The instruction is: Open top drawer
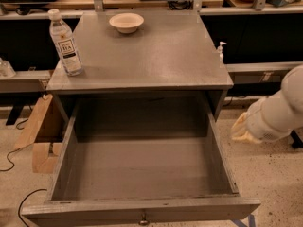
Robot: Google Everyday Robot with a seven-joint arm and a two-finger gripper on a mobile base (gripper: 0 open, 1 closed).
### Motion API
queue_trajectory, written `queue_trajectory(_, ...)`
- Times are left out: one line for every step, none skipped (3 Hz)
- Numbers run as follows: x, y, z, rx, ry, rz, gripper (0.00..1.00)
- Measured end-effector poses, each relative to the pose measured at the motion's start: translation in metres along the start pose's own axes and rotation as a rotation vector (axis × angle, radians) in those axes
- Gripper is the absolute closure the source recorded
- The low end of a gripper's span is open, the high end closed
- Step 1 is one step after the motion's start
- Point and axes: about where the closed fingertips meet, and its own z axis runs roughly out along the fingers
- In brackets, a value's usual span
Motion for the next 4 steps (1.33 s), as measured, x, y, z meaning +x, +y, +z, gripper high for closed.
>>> queue_trajectory(0.021, -0.0367, -0.0482, 0.07, 0.044, 0.012, 1.0)
queue_trajectory(0.0201, -0.0415, -0.0534, 0.082, 0.042, 0.013, 0.82)
queue_trajectory(0.0193, -0.04, -0.0519, 0.079, 0.042, 0.011, 0.59)
queue_trajectory(0.0184, -0.0397, -0.0518, 0.078, 0.042, 0.01, 0.36)
